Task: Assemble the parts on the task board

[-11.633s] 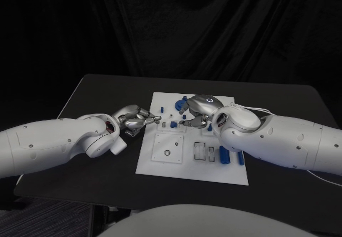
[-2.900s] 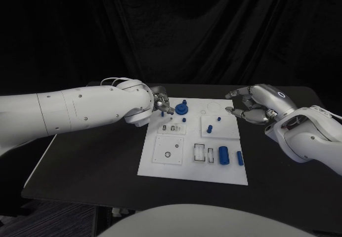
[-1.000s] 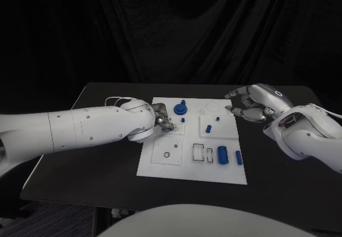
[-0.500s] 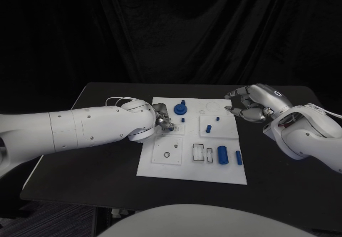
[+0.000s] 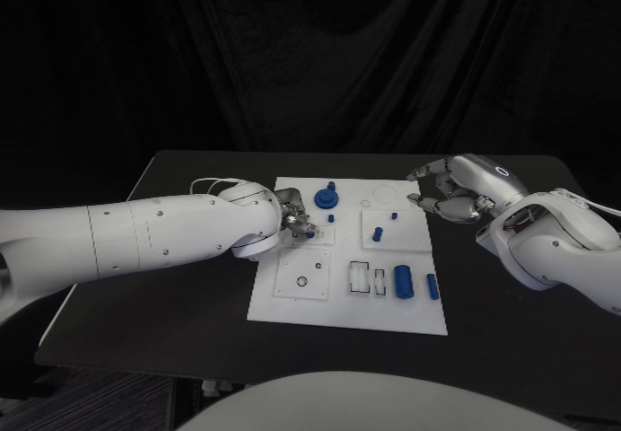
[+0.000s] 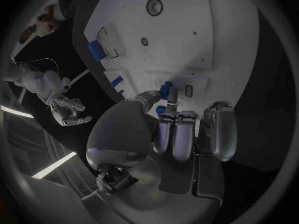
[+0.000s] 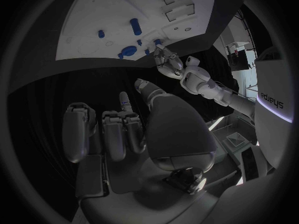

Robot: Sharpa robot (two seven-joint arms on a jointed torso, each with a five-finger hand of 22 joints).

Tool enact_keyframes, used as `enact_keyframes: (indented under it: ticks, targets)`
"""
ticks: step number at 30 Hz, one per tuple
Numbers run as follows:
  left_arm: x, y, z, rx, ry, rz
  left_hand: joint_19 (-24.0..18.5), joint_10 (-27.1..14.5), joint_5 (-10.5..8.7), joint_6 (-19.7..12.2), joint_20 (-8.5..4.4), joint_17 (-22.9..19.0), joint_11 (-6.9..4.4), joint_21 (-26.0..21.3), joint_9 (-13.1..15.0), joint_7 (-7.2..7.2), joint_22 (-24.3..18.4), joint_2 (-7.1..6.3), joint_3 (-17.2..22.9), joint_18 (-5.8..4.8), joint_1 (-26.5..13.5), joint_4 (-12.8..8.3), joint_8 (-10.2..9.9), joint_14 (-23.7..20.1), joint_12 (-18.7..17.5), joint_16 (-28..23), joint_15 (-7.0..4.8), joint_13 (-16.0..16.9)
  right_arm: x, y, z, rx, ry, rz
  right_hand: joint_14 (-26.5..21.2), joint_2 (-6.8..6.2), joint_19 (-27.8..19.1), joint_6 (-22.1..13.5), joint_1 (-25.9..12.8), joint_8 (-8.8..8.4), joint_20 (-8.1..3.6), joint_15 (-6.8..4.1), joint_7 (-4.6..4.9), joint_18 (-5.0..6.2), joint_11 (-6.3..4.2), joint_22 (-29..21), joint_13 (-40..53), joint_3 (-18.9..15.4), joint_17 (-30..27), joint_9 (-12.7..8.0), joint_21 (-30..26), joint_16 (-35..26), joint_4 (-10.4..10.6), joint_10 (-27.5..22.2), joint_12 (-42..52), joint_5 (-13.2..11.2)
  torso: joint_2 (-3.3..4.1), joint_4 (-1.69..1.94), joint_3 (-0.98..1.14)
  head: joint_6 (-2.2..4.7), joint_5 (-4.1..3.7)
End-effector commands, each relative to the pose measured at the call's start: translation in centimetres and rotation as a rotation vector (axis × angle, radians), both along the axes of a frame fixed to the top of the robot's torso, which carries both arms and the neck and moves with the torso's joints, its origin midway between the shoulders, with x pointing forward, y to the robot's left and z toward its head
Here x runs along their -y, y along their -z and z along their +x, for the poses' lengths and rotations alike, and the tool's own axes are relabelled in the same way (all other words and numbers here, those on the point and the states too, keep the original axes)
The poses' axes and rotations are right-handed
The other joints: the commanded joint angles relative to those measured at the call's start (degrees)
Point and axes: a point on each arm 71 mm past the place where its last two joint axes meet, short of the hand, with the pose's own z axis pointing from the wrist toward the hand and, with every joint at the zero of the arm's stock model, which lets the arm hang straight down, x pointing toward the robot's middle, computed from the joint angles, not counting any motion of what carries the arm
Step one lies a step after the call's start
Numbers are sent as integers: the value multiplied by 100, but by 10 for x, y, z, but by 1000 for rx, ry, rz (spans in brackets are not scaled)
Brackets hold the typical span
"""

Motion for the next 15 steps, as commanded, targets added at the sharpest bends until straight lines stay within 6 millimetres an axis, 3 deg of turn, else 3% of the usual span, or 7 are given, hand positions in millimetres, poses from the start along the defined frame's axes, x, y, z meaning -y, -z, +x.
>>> enact_keyframes:
  ticks: [1, 15]
  targets:
    - [1, 5, -3, -17, 8, -6, 136, 598, 42, 78, -24, 1509, -31, -40, 11, -90, 1106, 73, 285, 76, 5, -236, -15, 606, 16, 15, -49, 1502, 1, 2, 0, -11, 18, -1, 612, -9, 46, 42, 49, 19, 47, 47, -18, 38, 37, 1147, 1423, 38, 1510, -8, -31, 15, -6, 505, -30, 24, -1, 1, -1, 1, -3]
    - [1, 4, -2, 2, 14, -23, 134, 598, 45, 83, -26, 1509, -31, -48, 16, -90, 1103, 80, 300, 77, 2, -239, -17, 606, 16, 15, -50, 1502, 1, 2, 0, -14, 18, -2, 612, -8, 42, 44, 55, 18, 49, 49, -15, 40, 40, 1145, 1418, 43, 1510, -10, -39, 15, -6, 500, -33, 27, 2, -1, -1, 1, 1]
